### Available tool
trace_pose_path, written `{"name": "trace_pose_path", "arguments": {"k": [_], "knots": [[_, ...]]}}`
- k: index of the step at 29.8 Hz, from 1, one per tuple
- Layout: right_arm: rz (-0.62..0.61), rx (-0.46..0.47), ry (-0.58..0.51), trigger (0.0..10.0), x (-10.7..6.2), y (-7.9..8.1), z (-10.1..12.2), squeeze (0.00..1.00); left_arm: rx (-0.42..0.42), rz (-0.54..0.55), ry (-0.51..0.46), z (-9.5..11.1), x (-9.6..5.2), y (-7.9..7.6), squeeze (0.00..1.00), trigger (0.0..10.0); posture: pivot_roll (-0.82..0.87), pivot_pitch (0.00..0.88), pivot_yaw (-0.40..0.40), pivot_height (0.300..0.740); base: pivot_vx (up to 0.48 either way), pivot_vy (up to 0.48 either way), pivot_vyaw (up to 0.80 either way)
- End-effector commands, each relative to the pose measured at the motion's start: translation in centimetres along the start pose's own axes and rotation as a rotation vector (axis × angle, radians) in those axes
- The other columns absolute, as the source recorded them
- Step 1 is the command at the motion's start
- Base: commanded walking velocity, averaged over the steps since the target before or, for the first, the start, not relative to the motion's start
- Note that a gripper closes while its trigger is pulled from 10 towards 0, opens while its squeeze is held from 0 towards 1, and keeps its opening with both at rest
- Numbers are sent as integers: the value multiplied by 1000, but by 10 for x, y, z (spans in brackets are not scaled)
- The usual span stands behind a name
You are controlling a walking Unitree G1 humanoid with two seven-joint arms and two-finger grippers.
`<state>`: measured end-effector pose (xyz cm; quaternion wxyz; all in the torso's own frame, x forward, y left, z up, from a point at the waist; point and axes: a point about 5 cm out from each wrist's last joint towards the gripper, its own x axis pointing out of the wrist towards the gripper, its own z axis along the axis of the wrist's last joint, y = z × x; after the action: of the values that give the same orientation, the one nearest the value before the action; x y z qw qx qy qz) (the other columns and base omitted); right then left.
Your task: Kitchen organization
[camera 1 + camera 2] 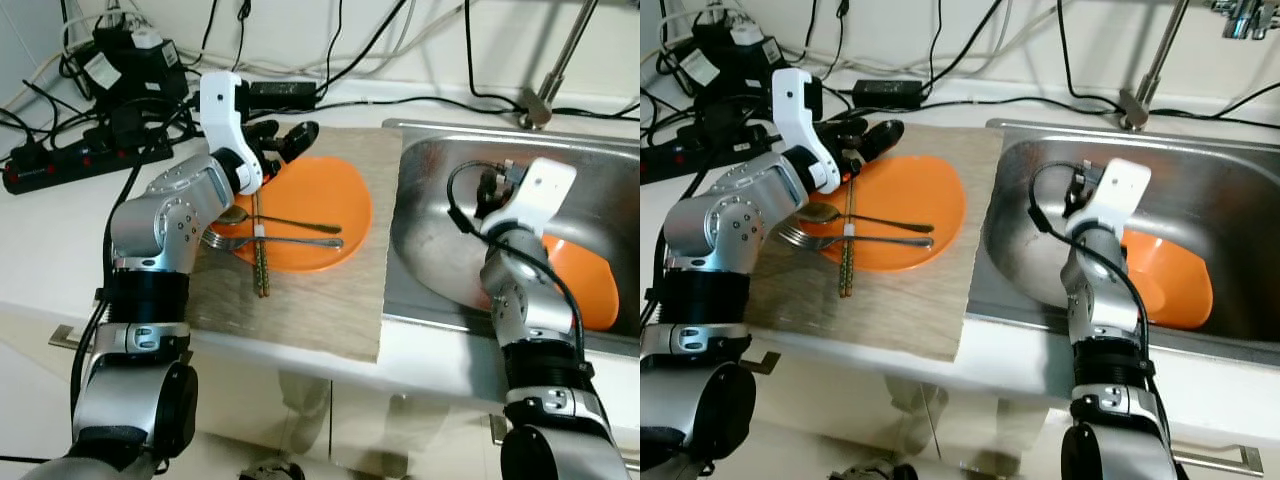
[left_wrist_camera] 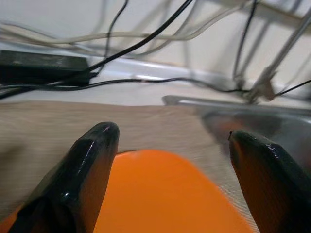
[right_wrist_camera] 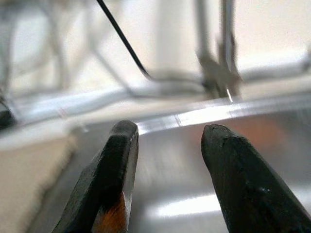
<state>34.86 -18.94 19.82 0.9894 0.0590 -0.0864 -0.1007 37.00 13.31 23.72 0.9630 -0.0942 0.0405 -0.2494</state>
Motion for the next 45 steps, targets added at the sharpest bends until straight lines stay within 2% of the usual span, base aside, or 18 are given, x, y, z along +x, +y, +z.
{"name": "trace_pose_path", "arguments": {"k": [1, 4, 6, 15, 16, 19, 23, 25, 28, 30, 31, 35, 43, 45], "knots": [[36, -37, -36, 10000, -4, 4, 9, 0, 97, 62, 36, -11, -3, 7, 0, 10000, -1, 0, 71, 740, 0, 0, 0], [75, -62, -117, 10000, -14, 12, 23, 0, 291, 144, 99, -33, -8, 7, 0, 10000, 1, 0, 68, 740, 0, 0, 0], [83, -68, -130, 10000, -19, 16, 23, 0, 323, 175, 113, -40, -10, 4, 0, 10000, 1, 0, 67, 740, 0, 0, 0], [85, -44, -109, 10000, -39, 21, 18, 0, 242, 176, 42, -41, -19, -21, 0, 10000, 2, 0, 63, 740, 0, 0, 0], [89, -45, -108, 10000, -46, 22, 18, 0, 211, 151, -19, -36, -23, -30, 0, 10000, 1, 0, 62, 740, 0, 0, 0], [78, -39, -116, 10000, -52, 21, 18, 0, 189, 142, -59, -31, -27, -34, 0, 10000, 3, 0, 59, 740, 0, 0, 0], [81, -74, -129, 10000, -61, 18, 14, 0, 203, 169, -89, -32, -33, -28, 0, 10000, 5, 0, 58, 740, 0, 0, 0], [81, -88, -103, 10000, -66, 13, 6, 0, 243, 198, -74, -45, -39, -19, 0, 10000, 3, 0, 58, 740, 0, 0, 0], [74, -124, -61, 10000, -72, 10, -5, 0, 231, 218, 39, -76, -46, -6, 0, 10000, -1, 0, 56, 740, 0, 0, 0], [82, -142, -59, 10000, -73, 11, -6, 0, 201, 226, 61, -81, -47, -5, 0, 10000, -1, 0, 55, 740, 0, 0, 0], [86, -150, -55, 10000, -73, 12, -7, 0, 168, 229, 66, -81, -47, -5, 0, 10000, -3, 0, 53, 740, 0, 0, 0], [89, -156, -45, 10000, -73, 14, -10, 0, 165, 228, 44, -76, -43, -6, 0, 10000, -6, 0, 49, 740, 0, 0, 0], [97, -156, -31, 10000, -75, 19, -17, 0, 224, 230, 9, -67, -39, -3, 0, 10000, -5, 0, 49, 740, 0, 0, 0], [96, -179, -62, 10000, -75, 20, -15, 0, 233, 231, -9, -64, -37, -4, 0, 10000, -6, 0, 49, 740, 0, 0, 0]]}}
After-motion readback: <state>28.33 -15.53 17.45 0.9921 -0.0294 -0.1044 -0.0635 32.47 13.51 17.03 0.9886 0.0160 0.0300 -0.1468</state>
